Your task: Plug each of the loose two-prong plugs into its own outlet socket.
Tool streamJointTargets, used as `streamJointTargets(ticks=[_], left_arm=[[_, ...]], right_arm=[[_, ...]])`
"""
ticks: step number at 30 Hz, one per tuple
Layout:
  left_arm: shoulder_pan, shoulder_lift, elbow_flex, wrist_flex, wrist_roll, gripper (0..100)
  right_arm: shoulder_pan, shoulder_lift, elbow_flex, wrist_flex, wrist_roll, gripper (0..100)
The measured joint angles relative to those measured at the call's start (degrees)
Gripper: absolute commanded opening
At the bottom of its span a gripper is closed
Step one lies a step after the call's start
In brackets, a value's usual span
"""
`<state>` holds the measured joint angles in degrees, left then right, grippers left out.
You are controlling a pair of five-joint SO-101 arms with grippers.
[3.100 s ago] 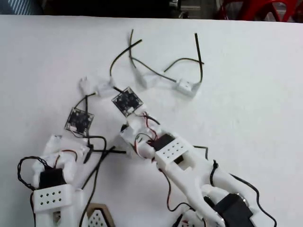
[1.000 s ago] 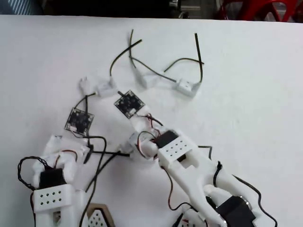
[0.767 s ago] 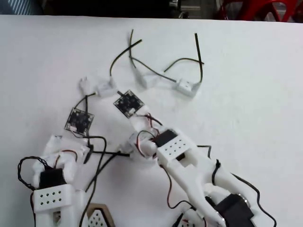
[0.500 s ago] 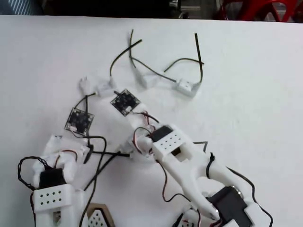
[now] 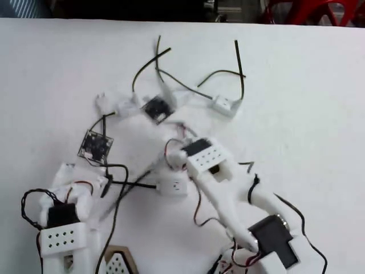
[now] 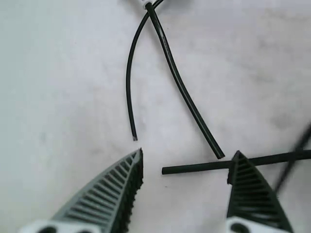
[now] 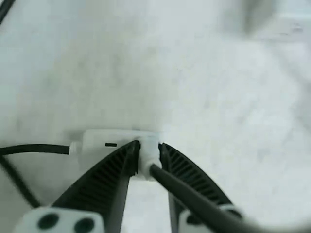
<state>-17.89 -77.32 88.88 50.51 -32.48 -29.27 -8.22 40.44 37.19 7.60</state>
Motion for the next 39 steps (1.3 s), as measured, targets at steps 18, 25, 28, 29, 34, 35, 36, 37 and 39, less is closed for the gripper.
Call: streamJointTargets(ticks=[18, 25, 28, 29, 34, 35, 36, 37, 39], left_arm=[[0.0, 0.0, 0.0, 0.0, 0.0, 28], [-1.7, 0.0, 0.0, 0.0, 0.2, 28], [-5.2, 0.0, 0.0, -1.1, 0.2, 28], [-6.2, 0.0, 0.0, -1.7, 0.2, 28], [-9.1, 0.0, 0.0, -2.0, 3.3, 28], [-9.5, 0.0, 0.0, -2.0, 3.8, 28], [-9.9, 0.0, 0.0, -2.0, 4.0, 28], [-10.3, 0.0, 0.0, -2.0, 4.2, 28], [-11.3, 0.0, 0.0, -2.0, 4.3, 28]], right_arm=[[15.8, 0.0, -3.1, -16.7, -24.5, 22.1], [15.6, -2.6, -3.7, -12.6, -20.6, 20.2], [14.5, -6.2, -3.7, -10.7, -19.7, 18.5], [13.7, -7.6, -3.7, -10.0, -19.6, 18.6], [6.9, -11.3, -3.8, -8.3, -19.5, 18.7], [5.2, -11.5, -3.8, -8.3, -19.5, 18.6], [3.3, -11.5, -3.8, -8.3, -19.5, 18.4], [1.4, -11.5, -3.8, -8.6, -19.5, 18.4], [-2.5, -11.5, -3.8, -10.2, -19.5, 18.4]])
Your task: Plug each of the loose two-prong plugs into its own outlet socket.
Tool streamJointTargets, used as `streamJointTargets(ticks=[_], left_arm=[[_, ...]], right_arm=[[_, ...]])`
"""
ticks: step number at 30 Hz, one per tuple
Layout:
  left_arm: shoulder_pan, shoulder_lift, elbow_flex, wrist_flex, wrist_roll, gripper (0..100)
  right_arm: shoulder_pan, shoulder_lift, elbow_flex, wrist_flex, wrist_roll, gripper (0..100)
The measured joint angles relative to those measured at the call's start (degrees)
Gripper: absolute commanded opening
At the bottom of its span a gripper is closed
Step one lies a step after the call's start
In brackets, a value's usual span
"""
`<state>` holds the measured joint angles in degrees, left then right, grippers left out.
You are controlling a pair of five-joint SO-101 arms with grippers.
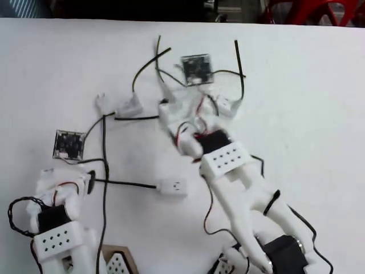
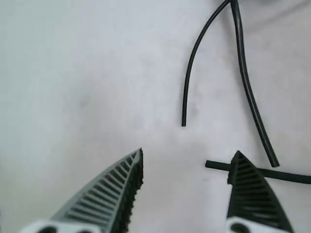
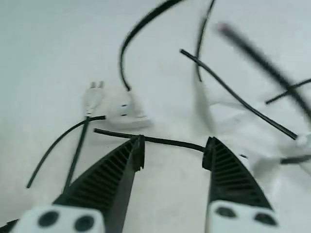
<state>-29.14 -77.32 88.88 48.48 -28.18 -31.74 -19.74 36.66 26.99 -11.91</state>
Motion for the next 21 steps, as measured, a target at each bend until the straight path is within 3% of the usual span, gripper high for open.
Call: streamJointTargets(ticks=[9, 21], left_arm=[[-3.8, 0.0, 0.0, 0.0, 3.0, 28], [-4.4, 0.0, 0.0, 0.0, 3.3, 28]], right_arm=[[-15.1, 7.2, -1.7, -10.7, 0.0, 18.4], [-18.6, 41.1, -22.8, -13.5, 0.0, 18.4]])
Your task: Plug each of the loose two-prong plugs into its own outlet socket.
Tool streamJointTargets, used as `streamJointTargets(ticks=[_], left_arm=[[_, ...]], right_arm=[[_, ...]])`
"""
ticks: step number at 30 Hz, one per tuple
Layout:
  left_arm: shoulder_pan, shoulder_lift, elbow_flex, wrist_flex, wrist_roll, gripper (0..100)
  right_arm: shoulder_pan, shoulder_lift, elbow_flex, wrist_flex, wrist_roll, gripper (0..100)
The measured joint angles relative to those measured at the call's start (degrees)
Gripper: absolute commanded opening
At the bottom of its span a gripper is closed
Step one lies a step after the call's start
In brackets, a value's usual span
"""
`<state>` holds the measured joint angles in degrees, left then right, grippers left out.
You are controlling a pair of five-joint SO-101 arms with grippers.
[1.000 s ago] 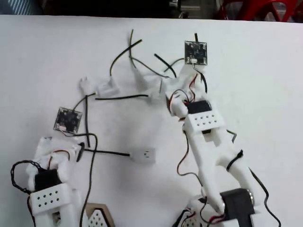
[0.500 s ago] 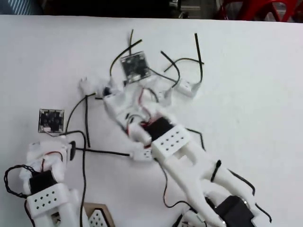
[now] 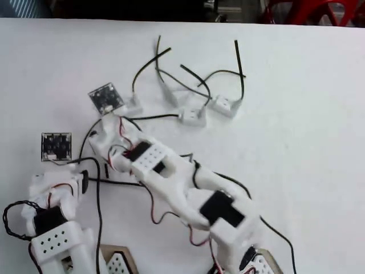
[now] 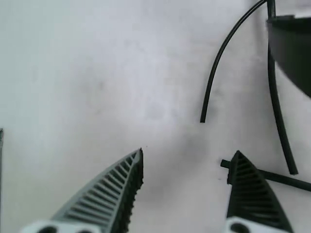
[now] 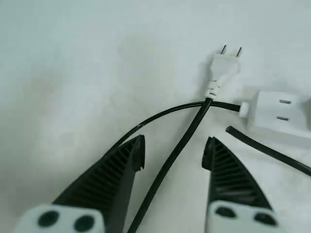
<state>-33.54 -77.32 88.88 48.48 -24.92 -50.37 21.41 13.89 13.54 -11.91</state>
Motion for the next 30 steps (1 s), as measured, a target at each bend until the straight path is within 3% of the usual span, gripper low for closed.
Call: streamJointTargets(ticks=[10, 15, 22, 30], left_arm=[[0.0, 0.0, 0.0, 0.0, 0.0, 28], [0.0, 0.0, 0.0, 0.0, 0.0, 28], [0.0, 0.0, 0.0, 0.0, 0.0, 28], [0.0, 0.0, 0.0, 0.0, 0.0, 28]], right_arm=[[0.4, 13.5, -12.7, 3.6, 0.0, 17.1], [1.1, 17.7, -20.0, 11.4, 0.2, 1.2], [2.3, 21.6, -29.8, 22.1, 0.2, 1.9], [3.2, 20.8, -30.9, 27.7, 0.0, 1.8]])
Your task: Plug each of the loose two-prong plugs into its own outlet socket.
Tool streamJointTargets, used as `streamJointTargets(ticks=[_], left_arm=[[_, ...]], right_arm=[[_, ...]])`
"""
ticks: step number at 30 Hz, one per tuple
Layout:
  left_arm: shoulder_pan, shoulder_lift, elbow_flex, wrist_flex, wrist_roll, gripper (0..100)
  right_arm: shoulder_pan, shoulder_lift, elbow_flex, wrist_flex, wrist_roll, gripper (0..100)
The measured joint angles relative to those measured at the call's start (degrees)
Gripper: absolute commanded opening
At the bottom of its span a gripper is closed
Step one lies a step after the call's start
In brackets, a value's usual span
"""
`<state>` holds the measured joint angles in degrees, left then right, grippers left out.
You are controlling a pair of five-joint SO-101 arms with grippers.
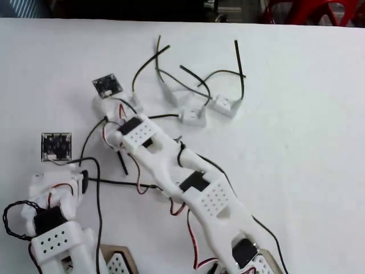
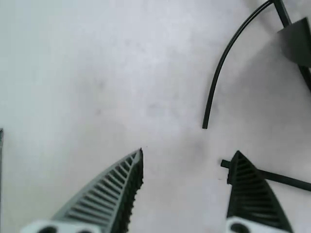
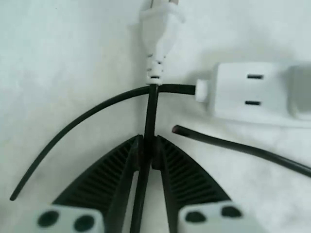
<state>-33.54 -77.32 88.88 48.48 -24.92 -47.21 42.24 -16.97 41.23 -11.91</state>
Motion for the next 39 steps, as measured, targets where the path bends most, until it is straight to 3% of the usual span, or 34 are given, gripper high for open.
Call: streamJointTargets(ticks=[7, 16, 28, 35, 39], left_arm=[[0.0, 0.0, 0.0, 0.0, 0.0, 28], [0.0, 0.0, 0.0, 0.0, 0.0, 28], [0.0, 0.0, 0.0, 0.0, 0.0, 28], [0.0, 0.0, 0.0, 0.0, 0.0, 28], [0.0, 0.0, 0.0, 0.0, 0.0, 28]], right_arm=[[0.4, -9.3, 6.1, 7.7, 0.1, 1.8], [5.4, -33.8, 21.7, 8.8, 0.2, 1.7], [13.6, -69.7, 47.6, 9.1, 9.1, 1.7], [18.8, -91.9, 58.6, 16.2, 14.4, 1.7], [20.1, -97.1, 61.7, 18.8, 15.9, 2.2]])
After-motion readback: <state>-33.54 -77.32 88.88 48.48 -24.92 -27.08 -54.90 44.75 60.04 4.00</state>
